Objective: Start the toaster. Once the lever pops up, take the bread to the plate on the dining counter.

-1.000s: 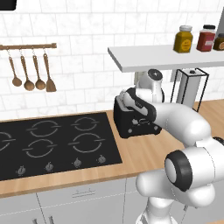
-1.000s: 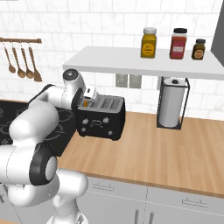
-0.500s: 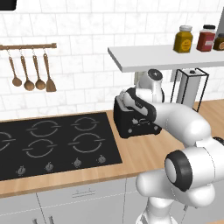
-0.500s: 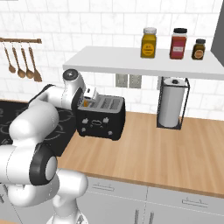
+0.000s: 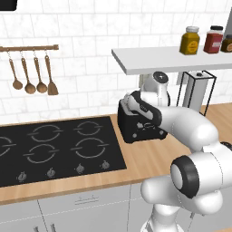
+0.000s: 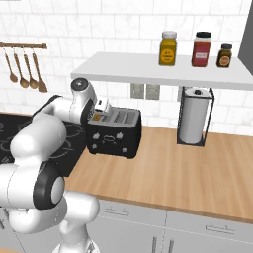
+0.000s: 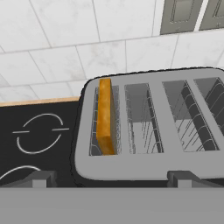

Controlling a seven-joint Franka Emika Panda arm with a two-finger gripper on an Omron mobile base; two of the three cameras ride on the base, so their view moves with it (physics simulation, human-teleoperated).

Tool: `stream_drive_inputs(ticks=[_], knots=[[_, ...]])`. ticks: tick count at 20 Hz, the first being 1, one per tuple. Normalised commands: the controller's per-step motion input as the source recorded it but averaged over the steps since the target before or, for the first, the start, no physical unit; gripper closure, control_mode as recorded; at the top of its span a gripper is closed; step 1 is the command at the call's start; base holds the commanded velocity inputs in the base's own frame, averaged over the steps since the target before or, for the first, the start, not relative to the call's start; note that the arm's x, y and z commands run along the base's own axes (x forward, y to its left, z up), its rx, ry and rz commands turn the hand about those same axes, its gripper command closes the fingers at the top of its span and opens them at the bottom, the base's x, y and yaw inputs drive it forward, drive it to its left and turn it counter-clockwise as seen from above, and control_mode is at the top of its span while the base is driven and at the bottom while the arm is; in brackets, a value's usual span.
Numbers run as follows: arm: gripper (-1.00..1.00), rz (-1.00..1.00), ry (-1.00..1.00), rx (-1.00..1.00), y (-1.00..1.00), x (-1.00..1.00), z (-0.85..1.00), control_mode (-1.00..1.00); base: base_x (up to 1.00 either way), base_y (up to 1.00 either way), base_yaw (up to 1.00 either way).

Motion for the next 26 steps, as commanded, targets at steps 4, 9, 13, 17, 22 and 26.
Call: stream_drive_inputs(ticks=[4,9,13,17,22,26], knots=[[-1.00,0.00,0.00,0.00,0.00,0.00,0.00,-1.00,0.00,0.00,0.00],[-1.00,0.00,0.00,0.00,0.00,0.00,0.00,-1.00,0.00,0.00,0.00],[-1.00,0.00,0.00,0.00,0.00,0.00,0.00,-1.00,0.00,0.00,0.00],[-1.00,0.00,0.00,0.00,0.00,0.00,0.00,-1.00,0.00,0.00,0.00],[-1.00,0.00,0.00,0.00,0.00,0.00,0.00,-1.00,0.00,0.00,0.00],[-1.00,0.00,0.00,0.00,0.00,0.00,0.00,-1.00,0.00,0.00,0.00]])
